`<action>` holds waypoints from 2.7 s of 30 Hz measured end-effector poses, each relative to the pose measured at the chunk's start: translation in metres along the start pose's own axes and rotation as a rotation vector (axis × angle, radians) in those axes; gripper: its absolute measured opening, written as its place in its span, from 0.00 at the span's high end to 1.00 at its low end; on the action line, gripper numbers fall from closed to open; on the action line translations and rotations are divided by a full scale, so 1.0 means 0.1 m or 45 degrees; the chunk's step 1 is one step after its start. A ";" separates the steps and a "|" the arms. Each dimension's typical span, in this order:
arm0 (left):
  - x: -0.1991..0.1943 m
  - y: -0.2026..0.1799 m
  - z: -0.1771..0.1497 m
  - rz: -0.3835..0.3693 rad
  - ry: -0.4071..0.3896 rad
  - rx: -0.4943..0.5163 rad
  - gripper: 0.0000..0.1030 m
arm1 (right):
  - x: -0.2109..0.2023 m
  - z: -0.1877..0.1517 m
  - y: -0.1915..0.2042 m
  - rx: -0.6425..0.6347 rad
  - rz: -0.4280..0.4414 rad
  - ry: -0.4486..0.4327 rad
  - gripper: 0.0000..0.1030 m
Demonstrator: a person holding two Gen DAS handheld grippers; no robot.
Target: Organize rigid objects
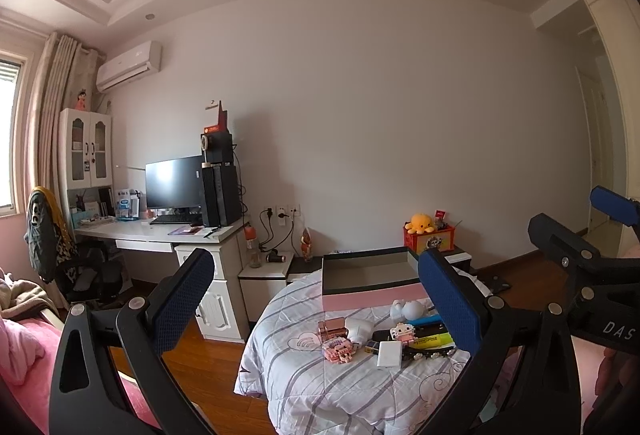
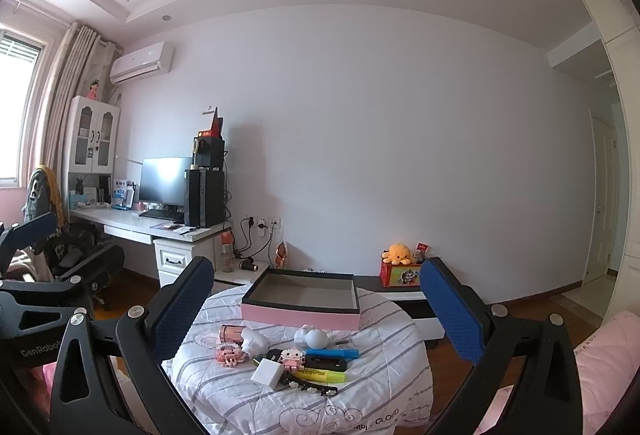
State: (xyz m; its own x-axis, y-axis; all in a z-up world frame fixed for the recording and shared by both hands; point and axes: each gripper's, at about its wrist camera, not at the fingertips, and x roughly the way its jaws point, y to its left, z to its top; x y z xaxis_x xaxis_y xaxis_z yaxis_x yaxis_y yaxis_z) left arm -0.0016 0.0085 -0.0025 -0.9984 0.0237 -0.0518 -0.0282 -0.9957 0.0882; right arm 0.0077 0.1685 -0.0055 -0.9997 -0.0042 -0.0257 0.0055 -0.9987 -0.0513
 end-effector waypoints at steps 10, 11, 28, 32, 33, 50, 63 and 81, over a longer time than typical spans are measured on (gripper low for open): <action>-0.01 0.00 0.00 0.005 -0.003 0.003 0.00 | 0.00 0.00 -0.02 -0.003 0.002 0.003 0.00; -0.01 -0.01 0.00 0.003 -0.001 0.004 0.00 | 0.00 0.00 -0.01 -0.006 0.002 0.004 0.00; 0.27 -0.10 -0.16 -0.023 0.088 0.018 0.00 | 0.17 -0.11 -0.08 0.009 -0.021 0.074 0.00; 0.45 -0.15 -0.27 -0.029 0.145 0.022 0.00 | 0.30 -0.21 -0.12 0.010 -0.036 0.126 0.00; 0.50 -0.16 -0.30 -0.034 0.162 0.022 0.00 | 0.33 -0.23 -0.13 0.010 -0.039 0.140 0.00; 1.86 -0.49 -1.44 -0.167 0.617 0.018 0.00 | 1.43 -1.32 -0.53 0.092 -0.033 0.541 0.00; 2.53 -0.86 -1.95 -0.237 0.804 0.058 0.00 | 1.95 -1.86 -0.71 0.155 0.042 0.719 0.00; 2.60 -0.66 -1.96 -0.334 0.803 0.056 0.60 | 2.32 -1.82 -0.51 0.118 0.147 0.717 0.00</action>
State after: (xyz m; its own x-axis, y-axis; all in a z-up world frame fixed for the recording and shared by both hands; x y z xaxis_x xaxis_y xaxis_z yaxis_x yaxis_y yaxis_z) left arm -0.2495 0.0632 -0.2165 -0.7386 0.1939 -0.6456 -0.2808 -0.9592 0.0332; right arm -0.2199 0.2282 -0.1903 -0.8248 -0.1103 -0.5545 0.0858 -0.9938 0.0701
